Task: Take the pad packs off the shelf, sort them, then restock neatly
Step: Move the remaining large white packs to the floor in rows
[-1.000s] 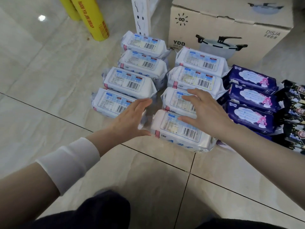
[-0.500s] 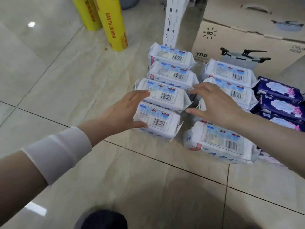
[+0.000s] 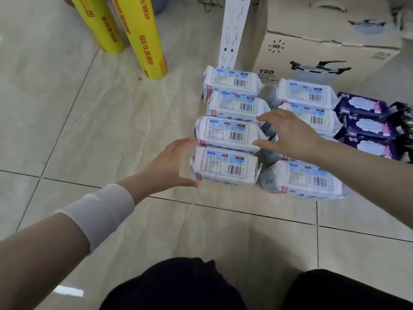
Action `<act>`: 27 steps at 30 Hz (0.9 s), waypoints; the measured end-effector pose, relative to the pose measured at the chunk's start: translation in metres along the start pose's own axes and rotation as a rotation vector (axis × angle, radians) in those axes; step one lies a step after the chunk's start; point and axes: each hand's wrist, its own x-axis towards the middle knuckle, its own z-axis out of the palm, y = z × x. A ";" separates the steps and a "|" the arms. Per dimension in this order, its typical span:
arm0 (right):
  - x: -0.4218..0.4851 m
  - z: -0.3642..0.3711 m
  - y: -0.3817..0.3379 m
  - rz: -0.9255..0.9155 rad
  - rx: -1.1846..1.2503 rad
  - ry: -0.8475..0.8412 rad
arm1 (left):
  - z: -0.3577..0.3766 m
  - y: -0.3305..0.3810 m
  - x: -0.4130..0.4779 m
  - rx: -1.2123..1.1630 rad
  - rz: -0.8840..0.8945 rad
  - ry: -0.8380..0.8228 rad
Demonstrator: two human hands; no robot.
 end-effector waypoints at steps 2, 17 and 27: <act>0.006 0.012 0.007 0.014 0.025 0.010 | 0.012 -0.009 0.004 -0.081 -0.032 0.010; 0.034 0.075 0.051 -0.066 0.167 0.115 | 0.086 -0.052 0.025 -0.536 -0.122 0.131; 0.039 0.079 0.056 -0.093 0.225 0.139 | 0.080 -0.047 0.035 -0.514 -0.145 0.149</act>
